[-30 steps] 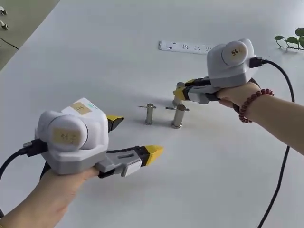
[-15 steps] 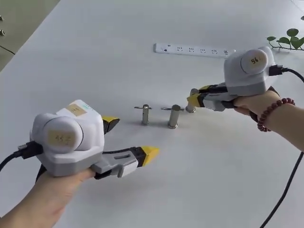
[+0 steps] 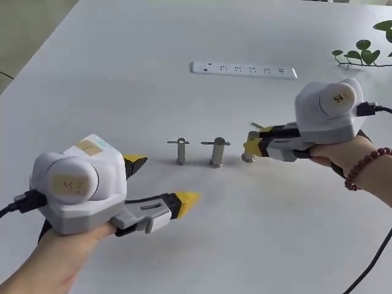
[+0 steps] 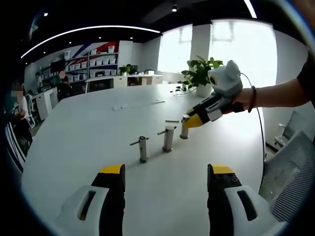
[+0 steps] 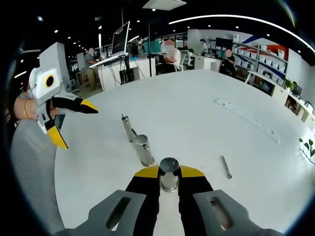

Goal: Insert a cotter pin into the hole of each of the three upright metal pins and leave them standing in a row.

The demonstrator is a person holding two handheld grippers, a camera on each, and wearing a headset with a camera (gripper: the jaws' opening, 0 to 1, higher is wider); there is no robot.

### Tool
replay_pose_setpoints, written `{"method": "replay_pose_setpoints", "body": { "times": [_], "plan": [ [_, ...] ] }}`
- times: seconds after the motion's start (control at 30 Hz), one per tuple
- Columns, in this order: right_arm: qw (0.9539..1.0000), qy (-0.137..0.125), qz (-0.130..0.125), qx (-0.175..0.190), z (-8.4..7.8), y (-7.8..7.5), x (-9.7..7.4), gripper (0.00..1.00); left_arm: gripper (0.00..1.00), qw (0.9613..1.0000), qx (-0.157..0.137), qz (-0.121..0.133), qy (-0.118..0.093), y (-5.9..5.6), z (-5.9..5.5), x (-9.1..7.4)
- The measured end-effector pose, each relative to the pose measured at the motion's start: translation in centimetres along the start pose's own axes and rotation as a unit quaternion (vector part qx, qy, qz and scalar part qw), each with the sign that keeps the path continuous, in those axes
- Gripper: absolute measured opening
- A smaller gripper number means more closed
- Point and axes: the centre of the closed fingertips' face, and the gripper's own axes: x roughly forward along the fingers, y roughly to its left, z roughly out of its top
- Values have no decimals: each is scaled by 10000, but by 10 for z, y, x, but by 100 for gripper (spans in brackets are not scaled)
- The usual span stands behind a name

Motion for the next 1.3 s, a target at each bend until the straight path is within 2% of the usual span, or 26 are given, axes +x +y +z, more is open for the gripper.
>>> {"method": "replay_pose_setpoints", "body": {
  "times": [0.23, 0.5, 0.7, 0.9, 1.3],
  "plan": [
    [9999, -17, 101, -48, 0, 20, -2, 8, 67, 10000, 3, 13, -10, -1, 1, -2],
    [9999, -121, 43, -2, 4, 40, 1, 8, 67, 10000, 7, 30, -29, 0, 1, -4],
    [9997, -194, 19, 132, 5, 46, 5, 8, 67, 10000, -2, 31, -35, -2, 1, -4],
    [9997, -224, -48, 86, 7, 56, 12, 8, 67, 10000, 2, 30, -46, -3, 2, -5],
    [9991, -239, -160, 297, 4, 63, 24, 8, 66, 10000, -8, 65, -64, -1, 2, -5]
  ]
}}
